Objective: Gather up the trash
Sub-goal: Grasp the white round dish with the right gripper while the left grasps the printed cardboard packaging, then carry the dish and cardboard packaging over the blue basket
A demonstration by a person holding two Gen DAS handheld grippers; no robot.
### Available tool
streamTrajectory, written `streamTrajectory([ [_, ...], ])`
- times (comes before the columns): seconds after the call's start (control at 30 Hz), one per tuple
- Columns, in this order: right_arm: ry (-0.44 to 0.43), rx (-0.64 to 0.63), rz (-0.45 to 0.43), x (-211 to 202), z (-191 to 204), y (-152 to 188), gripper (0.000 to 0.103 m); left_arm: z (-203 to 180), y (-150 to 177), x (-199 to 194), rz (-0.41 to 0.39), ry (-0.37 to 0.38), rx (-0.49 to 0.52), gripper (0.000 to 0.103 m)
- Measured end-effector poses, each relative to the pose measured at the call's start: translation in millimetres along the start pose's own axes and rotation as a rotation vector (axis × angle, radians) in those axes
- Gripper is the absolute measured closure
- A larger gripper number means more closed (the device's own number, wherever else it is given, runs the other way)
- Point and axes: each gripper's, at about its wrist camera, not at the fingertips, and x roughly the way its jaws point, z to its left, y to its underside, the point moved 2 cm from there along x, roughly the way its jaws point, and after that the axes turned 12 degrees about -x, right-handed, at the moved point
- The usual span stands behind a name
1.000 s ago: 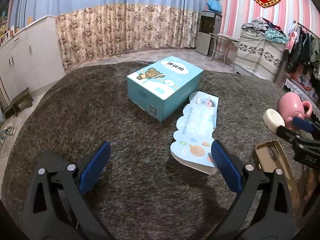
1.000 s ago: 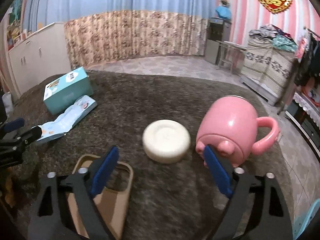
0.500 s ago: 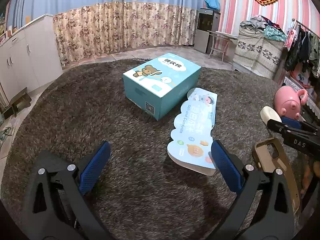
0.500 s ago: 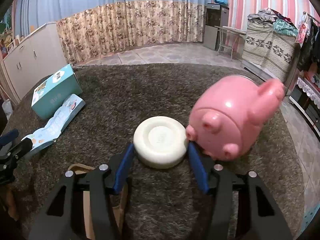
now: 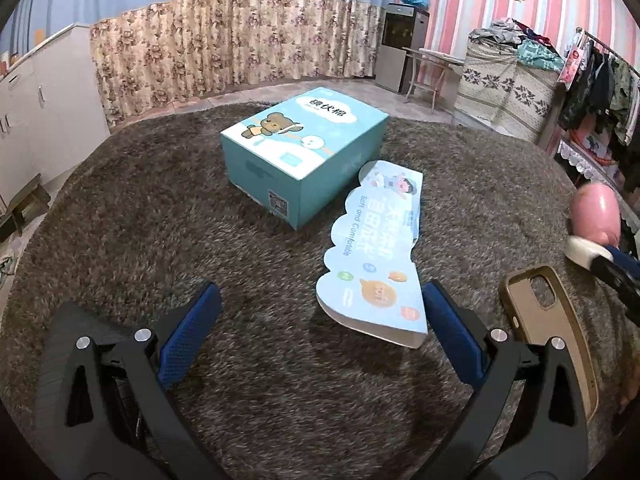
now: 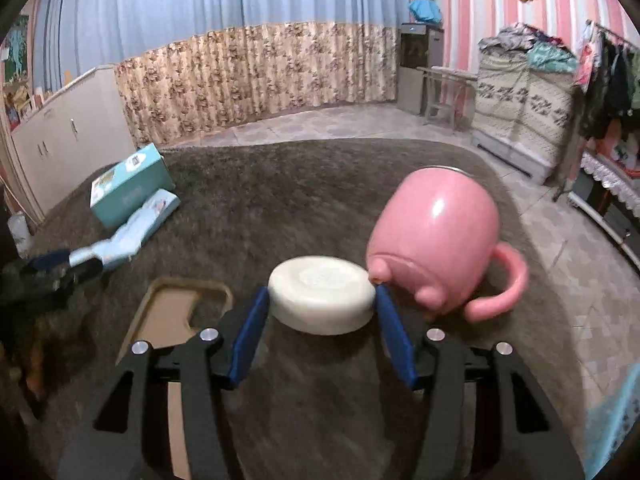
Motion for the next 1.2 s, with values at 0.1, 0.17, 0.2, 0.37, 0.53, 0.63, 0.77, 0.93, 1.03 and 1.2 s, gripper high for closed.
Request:
streamTrajectory([
  [0.1,0.027,-0.001,0.005,-16.8,-9.1,2.0,0.048,-1.9,1.2,-1.3,-0.008,0.014,0.008,0.007],
  [0.17,0.046,-0.023,-0.004,-30.5,-7.9,3.4,0.048,-3.2,2.1,-0.2,-0.005,0.021,0.012,0.009],
  [0.2,0.049,-0.03,-0.007,-38.6,-8.6,5.3,0.049,-2.9,2.4,0.7,0.0,0.025,0.011,0.01],
  [0.37,0.079,-0.003,-0.008,-77.9,-8.6,23.2,0.07,-0.7,1.4,5.5,0.024,0.039,0.004,0.014],
  [0.53,0.086,0.049,0.015,-77.1,-7.5,54.2,0.07,-3.0,-3.2,10.1,0.038,0.046,0.015,0.023],
  [0.63,0.071,0.083,0.024,-69.2,-14.9,69.5,0.069,-4.7,-2.1,11.9,0.042,0.044,0.026,0.03],
  [0.77,0.08,0.144,0.02,-67.1,-30.5,76.8,0.029,-9.0,0.0,13.0,0.051,0.059,0.042,0.043],
  [0.93,0.017,0.18,0.044,-48.4,-34.3,77.1,0.028,-9.5,1.8,11.0,0.051,0.08,0.043,0.049],
  [1.03,0.008,0.141,0.056,-42.2,-24.8,72.4,0.023,-11.3,3.5,7.0,0.036,0.081,0.051,0.049],
  [1.2,0.018,0.083,0.07,-34.2,-13.6,64.7,0.025,-19.1,8.8,-8.8,-0.008,0.069,0.076,0.049],
])
